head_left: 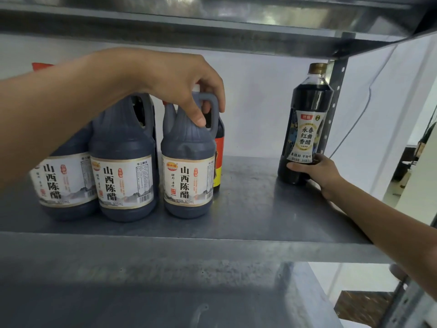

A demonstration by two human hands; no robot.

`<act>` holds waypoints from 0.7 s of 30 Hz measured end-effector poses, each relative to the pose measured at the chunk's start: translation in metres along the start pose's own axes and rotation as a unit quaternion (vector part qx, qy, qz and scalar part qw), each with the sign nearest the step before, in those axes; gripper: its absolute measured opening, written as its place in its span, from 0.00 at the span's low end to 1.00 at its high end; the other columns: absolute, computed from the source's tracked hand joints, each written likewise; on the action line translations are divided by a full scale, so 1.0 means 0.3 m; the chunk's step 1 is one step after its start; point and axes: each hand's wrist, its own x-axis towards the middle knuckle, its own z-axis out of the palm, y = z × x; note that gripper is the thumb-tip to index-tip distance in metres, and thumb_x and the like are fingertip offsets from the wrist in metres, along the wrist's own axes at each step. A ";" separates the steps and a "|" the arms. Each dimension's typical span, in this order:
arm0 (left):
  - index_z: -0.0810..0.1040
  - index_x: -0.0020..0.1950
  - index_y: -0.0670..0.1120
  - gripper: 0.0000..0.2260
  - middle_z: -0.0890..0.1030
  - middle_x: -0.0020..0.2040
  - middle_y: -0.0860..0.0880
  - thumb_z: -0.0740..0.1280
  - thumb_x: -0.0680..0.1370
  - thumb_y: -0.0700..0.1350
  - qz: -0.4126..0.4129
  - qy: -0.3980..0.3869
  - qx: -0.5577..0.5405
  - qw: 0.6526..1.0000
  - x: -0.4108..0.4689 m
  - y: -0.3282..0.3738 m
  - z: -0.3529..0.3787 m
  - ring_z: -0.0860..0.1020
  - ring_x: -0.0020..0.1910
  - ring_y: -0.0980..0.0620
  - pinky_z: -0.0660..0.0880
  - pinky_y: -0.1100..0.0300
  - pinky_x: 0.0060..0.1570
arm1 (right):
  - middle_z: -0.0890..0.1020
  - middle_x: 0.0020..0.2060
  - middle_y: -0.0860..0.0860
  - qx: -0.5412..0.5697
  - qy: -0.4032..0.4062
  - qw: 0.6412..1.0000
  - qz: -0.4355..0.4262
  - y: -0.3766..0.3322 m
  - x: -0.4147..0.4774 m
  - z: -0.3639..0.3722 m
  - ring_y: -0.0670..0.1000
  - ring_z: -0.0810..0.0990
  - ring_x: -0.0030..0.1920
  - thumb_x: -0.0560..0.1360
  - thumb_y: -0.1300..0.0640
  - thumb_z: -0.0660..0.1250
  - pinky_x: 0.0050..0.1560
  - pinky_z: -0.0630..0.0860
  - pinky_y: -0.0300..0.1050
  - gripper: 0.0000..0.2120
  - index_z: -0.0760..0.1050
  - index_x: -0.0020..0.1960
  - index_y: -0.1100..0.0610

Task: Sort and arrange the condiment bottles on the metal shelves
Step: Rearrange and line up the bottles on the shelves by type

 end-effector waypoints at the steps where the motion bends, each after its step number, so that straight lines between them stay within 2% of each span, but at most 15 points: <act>1: 0.80 0.54 0.52 0.17 0.81 0.44 0.54 0.77 0.66 0.44 -0.002 0.001 -0.001 1.000 -0.001 0.000 0.002 0.79 0.42 0.60 0.81 0.53 0.41 | 0.78 0.56 0.52 -0.002 0.003 1.000 -0.001 -0.001 -0.006 0.003 0.55 0.76 0.55 0.63 0.59 0.78 0.50 0.74 0.47 0.31 0.71 0.63 0.58; 3: 0.81 0.54 0.53 0.17 0.81 0.44 0.54 0.77 0.66 0.44 -0.006 0.001 0.000 1.000 -0.004 0.005 0.003 0.80 0.43 0.57 0.81 0.48 0.45 | 0.78 0.56 0.52 -0.004 0.004 1.000 -0.001 -0.001 -0.013 0.007 0.54 0.77 0.55 0.63 0.59 0.79 0.50 0.74 0.46 0.32 0.71 0.64 0.58; 6: 0.81 0.54 0.53 0.17 0.81 0.45 0.53 0.77 0.67 0.43 -0.012 0.001 -0.003 1.000 -0.006 0.010 0.001 0.80 0.43 0.57 0.81 0.46 0.45 | 0.78 0.59 0.53 -0.002 -0.004 1.000 0.000 -0.004 -0.025 0.011 0.55 0.77 0.58 0.62 0.58 0.79 0.52 0.74 0.46 0.35 0.70 0.66 0.59; 9: 0.81 0.53 0.52 0.17 0.81 0.45 0.53 0.77 0.67 0.42 -0.013 0.001 -0.008 1.000 -0.007 0.013 -0.001 0.79 0.43 0.59 0.81 0.52 0.44 | 0.78 0.60 0.54 0.005 -0.012 1.000 0.001 -0.013 -0.045 0.017 0.53 0.76 0.57 0.63 0.59 0.79 0.52 0.72 0.45 0.36 0.69 0.67 0.60; 12: 0.81 0.53 0.51 0.17 0.81 0.45 0.53 0.77 0.67 0.42 -0.014 0.000 -0.010 1.000 -0.006 0.015 0.000 0.80 0.44 0.56 0.80 0.58 0.42 | 0.78 0.59 0.53 0.015 -0.022 1.000 0.000 -0.021 -0.068 0.025 0.52 0.75 0.55 0.63 0.60 0.78 0.54 0.72 0.45 0.34 0.70 0.66 0.59; 17: 0.81 0.53 0.53 0.16 0.80 0.45 0.52 0.77 0.67 0.42 -0.021 -0.005 -0.013 1.000 -0.007 0.009 0.002 0.79 0.46 0.53 0.80 0.45 0.46 | 0.78 0.59 0.53 0.018 -0.045 0.999 -0.007 -0.026 -0.109 0.042 0.53 0.75 0.57 0.63 0.59 0.78 0.54 0.72 0.45 0.34 0.70 0.66 0.59; 21: 0.81 0.53 0.53 0.16 0.80 0.46 0.51 0.77 0.67 0.42 -0.020 -0.009 -0.013 1.000 -0.007 0.010 0.002 0.80 0.47 0.51 0.80 0.41 0.45 | 0.79 0.58 0.51 0.008 -0.072 0.997 -0.011 -0.036 -0.167 0.063 0.53 0.77 0.59 0.59 0.55 0.80 0.57 0.74 0.47 0.36 0.71 0.64 0.57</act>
